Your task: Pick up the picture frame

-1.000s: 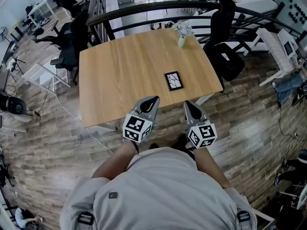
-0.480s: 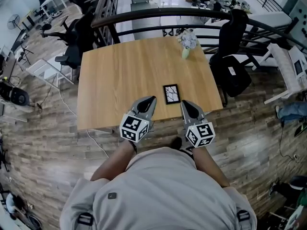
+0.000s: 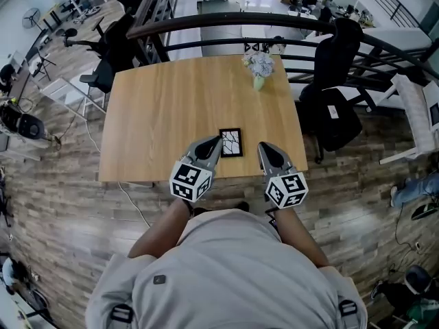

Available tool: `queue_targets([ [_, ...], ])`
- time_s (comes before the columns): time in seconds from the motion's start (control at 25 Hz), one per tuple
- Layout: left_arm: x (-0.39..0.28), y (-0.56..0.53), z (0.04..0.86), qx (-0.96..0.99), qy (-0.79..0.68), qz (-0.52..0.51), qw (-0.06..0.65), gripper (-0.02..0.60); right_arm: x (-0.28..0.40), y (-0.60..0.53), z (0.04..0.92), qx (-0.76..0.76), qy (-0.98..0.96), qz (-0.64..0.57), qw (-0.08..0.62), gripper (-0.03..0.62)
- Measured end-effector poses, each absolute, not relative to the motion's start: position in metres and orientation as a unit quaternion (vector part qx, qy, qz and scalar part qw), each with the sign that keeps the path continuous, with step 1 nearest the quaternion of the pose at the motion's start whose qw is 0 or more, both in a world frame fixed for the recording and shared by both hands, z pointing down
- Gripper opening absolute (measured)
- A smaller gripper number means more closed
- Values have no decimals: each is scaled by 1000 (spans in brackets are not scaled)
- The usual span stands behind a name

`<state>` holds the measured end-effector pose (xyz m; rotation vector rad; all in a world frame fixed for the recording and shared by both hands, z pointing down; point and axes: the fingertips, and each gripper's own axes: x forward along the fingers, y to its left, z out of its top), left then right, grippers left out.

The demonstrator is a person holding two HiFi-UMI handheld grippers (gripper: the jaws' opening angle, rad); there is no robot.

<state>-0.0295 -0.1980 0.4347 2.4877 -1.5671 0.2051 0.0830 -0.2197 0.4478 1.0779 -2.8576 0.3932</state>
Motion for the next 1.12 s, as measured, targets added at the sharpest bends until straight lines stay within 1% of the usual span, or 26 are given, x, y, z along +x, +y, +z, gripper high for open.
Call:
queue_targets([
  [0.16, -31, -205, 439, 833, -537, 89, 95, 3, 92, -230, 456, 341, -929, 140, 40, 9],
  [0.32, -30, -205, 456, 826, -542, 98, 121, 3, 99, -239, 469, 340, -926, 159, 46, 9],
  [0.72, -33, -225, 492, 822, -531, 109, 175, 3, 88, -257, 502, 334, -918, 200, 76, 11],
  [1.12, -52, -250, 540, 816, -505, 125, 253, 3, 68, -272, 554, 332, -898, 260, 126, 36],
])
